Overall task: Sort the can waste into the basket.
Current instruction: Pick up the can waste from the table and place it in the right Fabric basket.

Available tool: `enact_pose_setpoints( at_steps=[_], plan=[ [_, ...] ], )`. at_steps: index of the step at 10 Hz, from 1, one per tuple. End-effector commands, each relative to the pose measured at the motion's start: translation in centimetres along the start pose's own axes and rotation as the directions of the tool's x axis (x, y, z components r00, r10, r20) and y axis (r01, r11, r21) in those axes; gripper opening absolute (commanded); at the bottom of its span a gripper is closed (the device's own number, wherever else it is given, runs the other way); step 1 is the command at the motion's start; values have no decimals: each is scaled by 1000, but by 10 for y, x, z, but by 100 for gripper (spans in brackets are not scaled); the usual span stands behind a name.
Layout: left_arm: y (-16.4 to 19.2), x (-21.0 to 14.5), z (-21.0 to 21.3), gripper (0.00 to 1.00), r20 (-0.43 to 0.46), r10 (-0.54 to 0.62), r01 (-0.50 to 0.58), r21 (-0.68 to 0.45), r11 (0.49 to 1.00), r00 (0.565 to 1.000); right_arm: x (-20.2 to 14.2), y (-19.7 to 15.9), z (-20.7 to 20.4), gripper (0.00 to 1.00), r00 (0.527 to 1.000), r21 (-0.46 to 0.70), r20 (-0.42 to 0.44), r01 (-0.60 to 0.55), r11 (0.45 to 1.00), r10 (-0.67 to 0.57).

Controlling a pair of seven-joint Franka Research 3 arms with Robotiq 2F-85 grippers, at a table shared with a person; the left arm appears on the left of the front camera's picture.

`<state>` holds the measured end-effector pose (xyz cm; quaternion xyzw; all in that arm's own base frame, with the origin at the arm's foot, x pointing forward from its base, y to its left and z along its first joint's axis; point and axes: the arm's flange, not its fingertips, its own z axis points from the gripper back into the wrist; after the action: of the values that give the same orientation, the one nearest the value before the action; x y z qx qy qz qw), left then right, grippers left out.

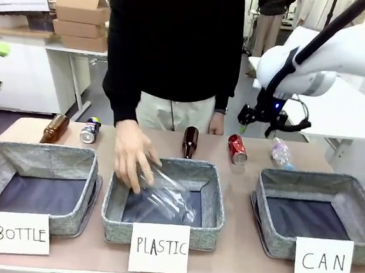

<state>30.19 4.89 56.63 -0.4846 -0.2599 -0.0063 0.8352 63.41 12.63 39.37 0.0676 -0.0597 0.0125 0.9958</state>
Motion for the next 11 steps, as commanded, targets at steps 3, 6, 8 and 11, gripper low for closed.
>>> enact_pose_setpoints(
  at_steps=[3,6,8,11],
  plan=[
    [0,1,-1,100,9,-21,21,-26,999,1000,29,24,-55,100,985,-67,-156,58,996,-68],
    [0,1,-1,100,9,-21,21,-26,999,1000,33,17,-82,100,973,-122,-187,114,986,-136],
    [0,1,-1,100,9,-21,21,-26,999,1000,32,19,-82,100,975,-125,-179,107,986,-129],
    [0,1,-1,100,9,-21,21,-26,999,1000,32,19,-84,41,971,-138,-197,107,985,-133]
  ],
)
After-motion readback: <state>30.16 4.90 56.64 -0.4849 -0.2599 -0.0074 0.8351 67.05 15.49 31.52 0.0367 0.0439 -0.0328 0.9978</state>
